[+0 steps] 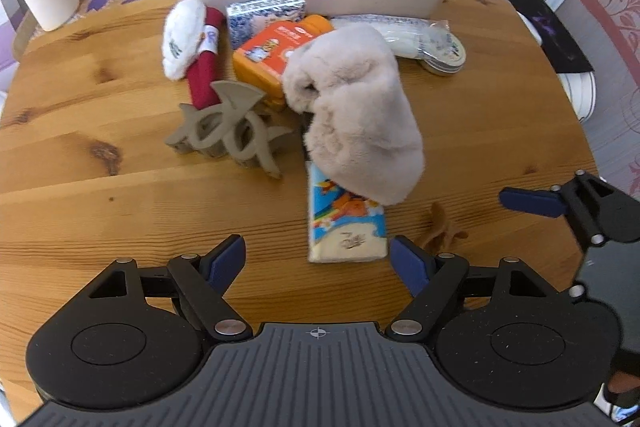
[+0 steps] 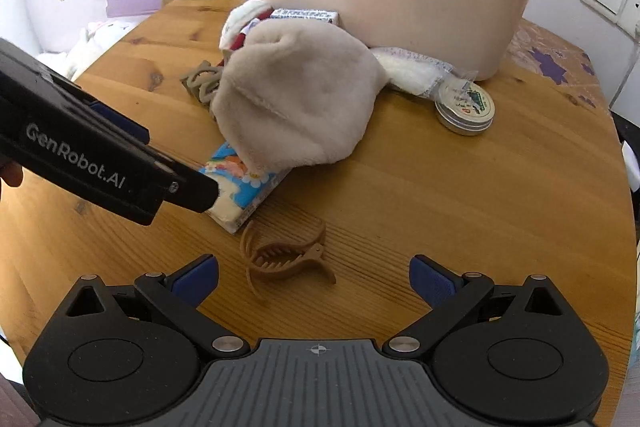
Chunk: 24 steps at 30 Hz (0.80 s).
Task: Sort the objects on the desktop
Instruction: 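Move both tools back toward the tissue pack and brown claw clip, then grasp the colourful tissue pack with the left tool while the right tool grasps the brown claw clip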
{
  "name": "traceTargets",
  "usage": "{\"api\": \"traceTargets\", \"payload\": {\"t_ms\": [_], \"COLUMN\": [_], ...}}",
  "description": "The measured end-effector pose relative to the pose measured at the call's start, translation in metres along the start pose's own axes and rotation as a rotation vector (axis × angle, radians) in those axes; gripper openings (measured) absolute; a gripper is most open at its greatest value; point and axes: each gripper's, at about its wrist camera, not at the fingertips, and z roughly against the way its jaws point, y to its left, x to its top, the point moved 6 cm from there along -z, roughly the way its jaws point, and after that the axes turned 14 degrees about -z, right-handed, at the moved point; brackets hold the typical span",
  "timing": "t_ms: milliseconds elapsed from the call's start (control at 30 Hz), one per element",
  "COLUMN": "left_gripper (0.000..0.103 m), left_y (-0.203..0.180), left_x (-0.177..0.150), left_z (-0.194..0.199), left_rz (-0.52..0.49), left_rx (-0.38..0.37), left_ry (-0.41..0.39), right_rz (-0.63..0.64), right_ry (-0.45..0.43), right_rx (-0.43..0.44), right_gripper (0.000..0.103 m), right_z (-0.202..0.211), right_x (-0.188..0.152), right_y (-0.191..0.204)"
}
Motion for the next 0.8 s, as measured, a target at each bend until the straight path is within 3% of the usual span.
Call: {"api": "traceTargets", "payload": {"t_ms": [467,567,800], "left_gripper": [0.081,0.078,0.061], "left_y": [-0.013,-0.01,-0.01], "left_x": [0.006,0.004,0.005], "left_z": [-0.031,-0.036,-0.037], "left_rz": [-0.036,-0.037,-0.076], "left_rx": [0.036,0.044,0.058], "left_ry": [0.064,0.073,0.054], "right_rz": [0.028,0.038,0.057], "right_ry": [-0.014,-0.024,-0.03], "right_rx": [-0.012,-0.002,0.009], "right_gripper": [0.096,0.085,0.064], "right_z": [-0.013,-0.013,-0.011], "right_x": [0.002,0.002,0.003], "right_y": [-0.014,-0.013,-0.009]}}
